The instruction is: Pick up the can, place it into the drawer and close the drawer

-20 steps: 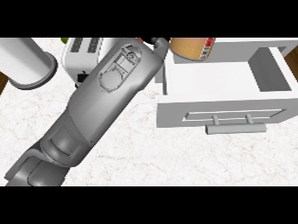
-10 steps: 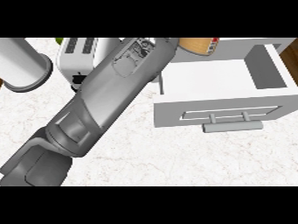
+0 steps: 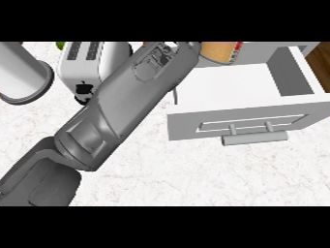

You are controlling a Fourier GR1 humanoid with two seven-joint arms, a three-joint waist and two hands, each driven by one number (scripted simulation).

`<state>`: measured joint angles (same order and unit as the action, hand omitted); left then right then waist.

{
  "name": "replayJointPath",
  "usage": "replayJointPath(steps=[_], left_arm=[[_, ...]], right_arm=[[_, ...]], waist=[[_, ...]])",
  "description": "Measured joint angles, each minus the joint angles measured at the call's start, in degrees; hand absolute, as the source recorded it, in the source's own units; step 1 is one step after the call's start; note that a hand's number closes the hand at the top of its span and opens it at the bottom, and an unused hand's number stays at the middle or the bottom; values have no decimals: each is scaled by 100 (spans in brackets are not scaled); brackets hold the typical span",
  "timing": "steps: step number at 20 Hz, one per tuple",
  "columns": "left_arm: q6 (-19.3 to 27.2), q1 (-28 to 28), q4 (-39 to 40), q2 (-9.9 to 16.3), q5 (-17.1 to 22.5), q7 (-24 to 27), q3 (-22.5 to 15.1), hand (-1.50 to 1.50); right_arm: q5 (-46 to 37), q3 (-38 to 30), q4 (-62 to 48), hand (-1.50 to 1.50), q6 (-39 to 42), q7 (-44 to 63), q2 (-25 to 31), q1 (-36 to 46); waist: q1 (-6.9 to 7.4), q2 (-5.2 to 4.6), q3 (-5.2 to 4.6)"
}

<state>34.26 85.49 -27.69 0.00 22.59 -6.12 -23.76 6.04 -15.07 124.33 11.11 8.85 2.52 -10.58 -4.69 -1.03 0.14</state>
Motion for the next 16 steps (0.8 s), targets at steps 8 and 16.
replayJointPath(steps=[8,16], left_arm=[[211,-88,309,0,326,382,-476,150],[349,-265,558,0,466,728,-916,-150]], right_arm=[[-92,26,-203,-150,-23,-67,23,191],[-82,18,-352,-150,-3,-115,89,396]], waist=[[-84,-28,2],[-177,-64,3]])
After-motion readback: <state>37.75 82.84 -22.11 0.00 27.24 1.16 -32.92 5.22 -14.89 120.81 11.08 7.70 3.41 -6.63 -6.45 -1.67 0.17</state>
